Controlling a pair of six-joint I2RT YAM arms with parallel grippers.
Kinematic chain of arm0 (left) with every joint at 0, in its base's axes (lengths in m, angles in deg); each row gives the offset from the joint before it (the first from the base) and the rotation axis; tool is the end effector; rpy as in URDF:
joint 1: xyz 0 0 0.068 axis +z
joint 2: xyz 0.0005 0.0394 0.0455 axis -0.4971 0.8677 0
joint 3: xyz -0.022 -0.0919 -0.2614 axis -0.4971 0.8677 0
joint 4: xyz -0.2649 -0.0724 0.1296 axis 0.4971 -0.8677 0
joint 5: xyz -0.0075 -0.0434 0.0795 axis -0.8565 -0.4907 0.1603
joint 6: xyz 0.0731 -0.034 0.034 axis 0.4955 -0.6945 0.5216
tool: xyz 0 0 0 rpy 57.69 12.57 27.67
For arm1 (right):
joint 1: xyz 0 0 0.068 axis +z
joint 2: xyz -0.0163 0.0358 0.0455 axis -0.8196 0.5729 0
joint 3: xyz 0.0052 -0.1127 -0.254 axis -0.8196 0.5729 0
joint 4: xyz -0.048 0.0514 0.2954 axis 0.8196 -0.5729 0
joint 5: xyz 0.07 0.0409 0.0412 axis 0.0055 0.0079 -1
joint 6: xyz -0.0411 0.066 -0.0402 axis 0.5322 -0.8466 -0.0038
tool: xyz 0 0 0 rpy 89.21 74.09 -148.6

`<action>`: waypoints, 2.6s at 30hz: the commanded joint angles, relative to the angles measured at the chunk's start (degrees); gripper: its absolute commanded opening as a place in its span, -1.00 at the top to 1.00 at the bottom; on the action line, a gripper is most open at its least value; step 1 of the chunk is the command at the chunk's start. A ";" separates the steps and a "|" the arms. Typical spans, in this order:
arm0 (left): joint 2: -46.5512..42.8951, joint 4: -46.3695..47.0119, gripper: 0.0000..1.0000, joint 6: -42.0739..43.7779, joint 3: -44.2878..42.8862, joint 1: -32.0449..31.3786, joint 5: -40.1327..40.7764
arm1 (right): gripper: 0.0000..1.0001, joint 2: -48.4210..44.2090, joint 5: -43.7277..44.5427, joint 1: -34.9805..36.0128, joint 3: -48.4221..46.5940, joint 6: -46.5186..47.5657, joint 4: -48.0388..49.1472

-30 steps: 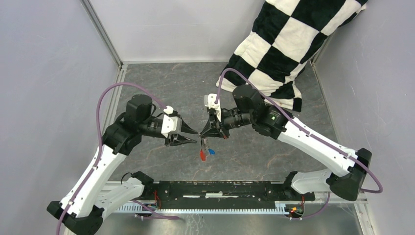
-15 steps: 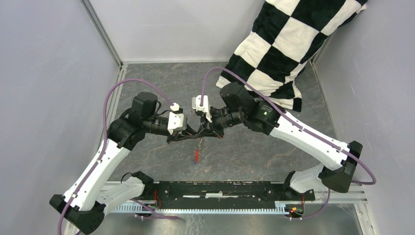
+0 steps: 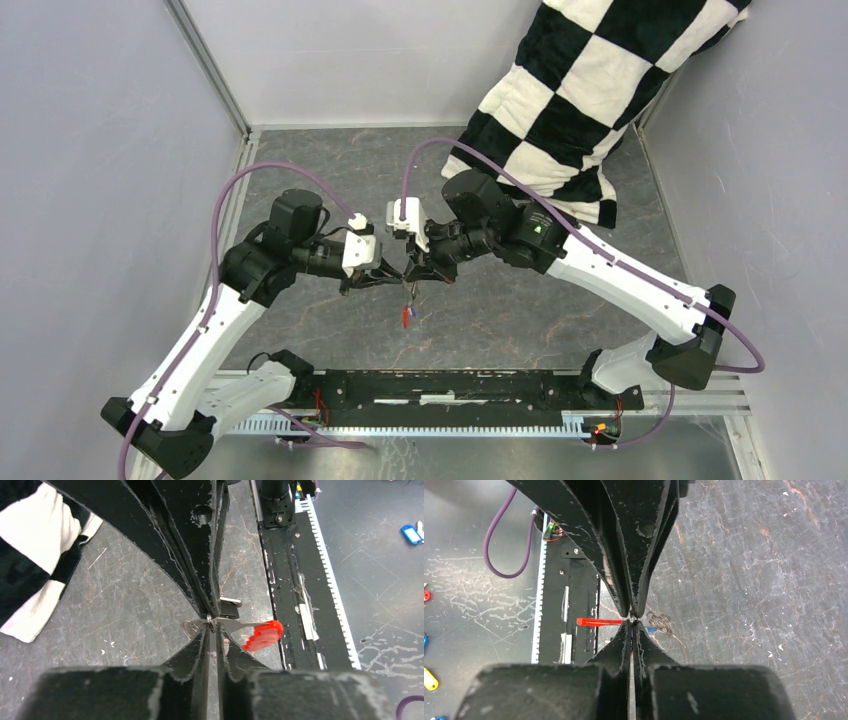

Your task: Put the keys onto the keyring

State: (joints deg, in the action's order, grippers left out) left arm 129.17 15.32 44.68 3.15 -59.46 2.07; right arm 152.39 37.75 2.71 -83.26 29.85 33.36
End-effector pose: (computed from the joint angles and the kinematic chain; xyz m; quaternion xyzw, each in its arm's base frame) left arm 0.1661 -0.1685 0.3688 0.6274 0.5211 -0.3784 0.4379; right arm 0.1698 0.3403 0.3899 -0.5947 0.6306 0.3763 0.3273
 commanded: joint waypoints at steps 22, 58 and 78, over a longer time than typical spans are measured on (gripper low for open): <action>0.87 2.74 0.96 0.93 -0.73 -2.10 4.12 | 0.24 -3.80 2.09 0.29 1.56 -3.30 8.35; -10.36 31.34 0.96 -20.78 8.91 -2.12 8.44 | 0.06 -19.13 -1.43 -7.65 26.61 -33.88 44.04; -11.30 31.34 0.96 -19.34 9.21 -2.08 8.36 | 0.97 -17.27 -1.66 -7.74 24.96 -30.77 39.18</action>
State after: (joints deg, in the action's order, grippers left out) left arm 118.98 43.36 25.55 12.24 -61.40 10.66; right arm 135.45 36.11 -4.81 -56.29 -1.80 72.96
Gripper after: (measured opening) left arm 0.033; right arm 0.047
